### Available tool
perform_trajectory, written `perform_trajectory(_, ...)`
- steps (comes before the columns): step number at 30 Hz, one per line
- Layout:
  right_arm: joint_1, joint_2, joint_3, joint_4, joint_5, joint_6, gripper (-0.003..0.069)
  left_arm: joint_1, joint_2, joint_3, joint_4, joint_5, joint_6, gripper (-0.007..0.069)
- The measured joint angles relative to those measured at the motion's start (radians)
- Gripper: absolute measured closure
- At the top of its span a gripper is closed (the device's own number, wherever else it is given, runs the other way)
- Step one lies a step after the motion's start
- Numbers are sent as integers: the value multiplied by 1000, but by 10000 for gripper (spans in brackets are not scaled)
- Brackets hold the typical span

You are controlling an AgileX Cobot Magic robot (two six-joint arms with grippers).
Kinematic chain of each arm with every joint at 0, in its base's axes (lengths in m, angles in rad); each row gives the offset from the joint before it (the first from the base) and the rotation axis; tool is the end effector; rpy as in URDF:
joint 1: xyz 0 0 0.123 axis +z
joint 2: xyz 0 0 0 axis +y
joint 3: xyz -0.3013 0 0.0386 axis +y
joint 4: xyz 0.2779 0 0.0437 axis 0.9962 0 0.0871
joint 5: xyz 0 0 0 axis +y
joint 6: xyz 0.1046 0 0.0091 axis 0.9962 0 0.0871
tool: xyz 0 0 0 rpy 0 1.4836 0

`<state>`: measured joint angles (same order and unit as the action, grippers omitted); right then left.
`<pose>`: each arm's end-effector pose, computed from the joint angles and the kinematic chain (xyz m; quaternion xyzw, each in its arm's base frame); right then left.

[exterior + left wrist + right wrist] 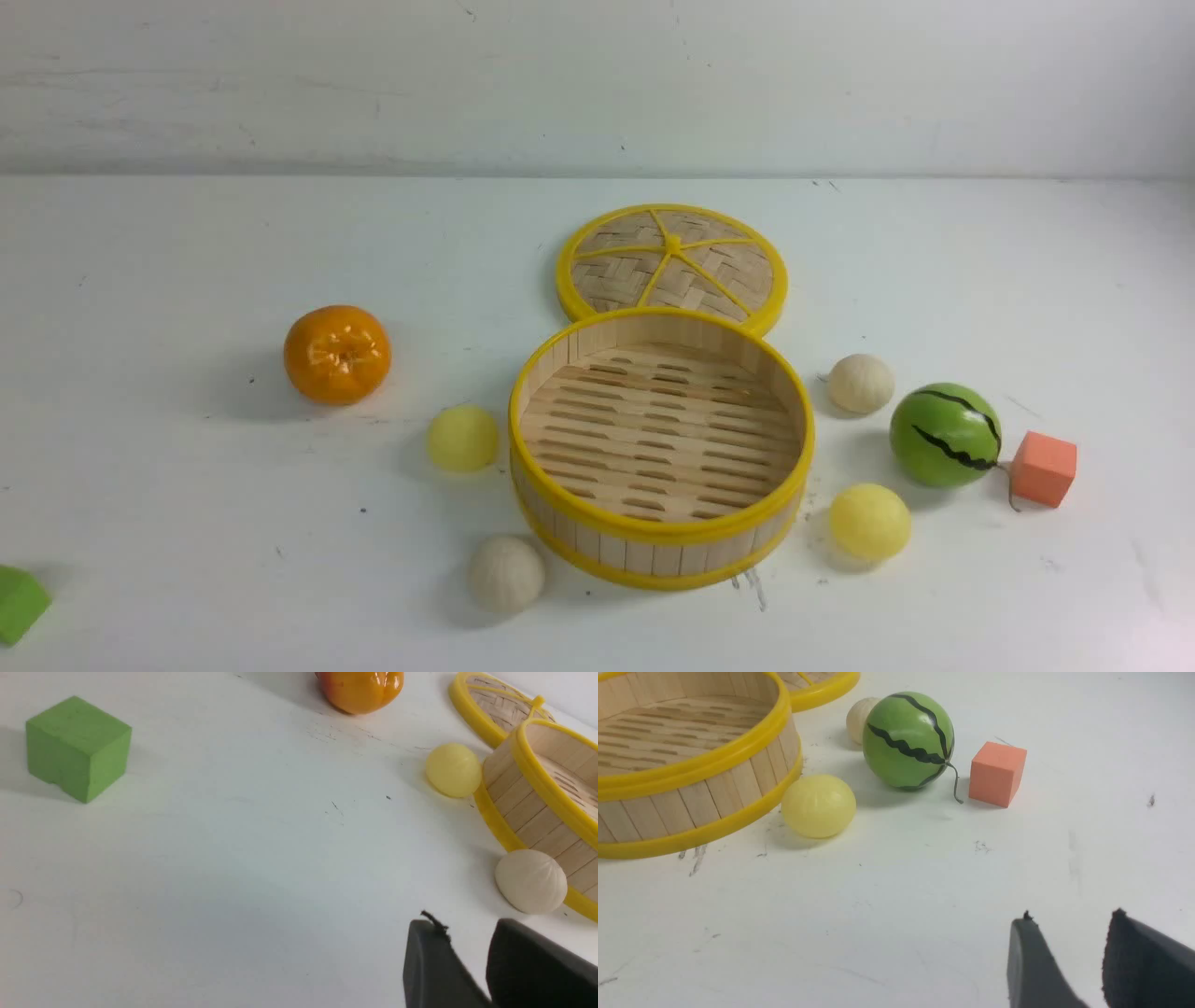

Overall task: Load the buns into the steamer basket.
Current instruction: Use the left arm to grab a steamed stuffed bun

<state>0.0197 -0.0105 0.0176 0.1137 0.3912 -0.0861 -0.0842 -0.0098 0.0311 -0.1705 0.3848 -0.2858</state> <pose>0.0763 0.0061 0.1682 -0.0130 0.8073 0.0289 0.5894 0.0759 -0.0131 0.1640 -0.1263 0.7988 -0.1783 0.5605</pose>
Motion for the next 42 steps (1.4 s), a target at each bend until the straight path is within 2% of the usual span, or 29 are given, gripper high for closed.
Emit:
perform_trajectory(27,0,0,0,0,0,0,420,0,0,0,0,0,0,422)
perform_trajectory(31,0,0,0,0,-1,0,420,0,0,0,-4,-36,-5,416)
perform_trajectory(35,0,0,0,0,-1,0,420,0,0,0,-106,-113,-58,414)
perform_trajectory(36,0,0,0,0,-1,0,420,0,0,0,-195,-155,-99,412)
perform_trajectory(37,0,0,0,0,-1,0,420,0,0,0,-195,-160,-99,412)
perform_trajectory(39,0,0,0,0,-1,0,420,0,0,0,-306,-233,-136,408)
perform_trajectory(42,0,0,0,0,-1,0,420,0,0,-3,-362,-310,-155,417)
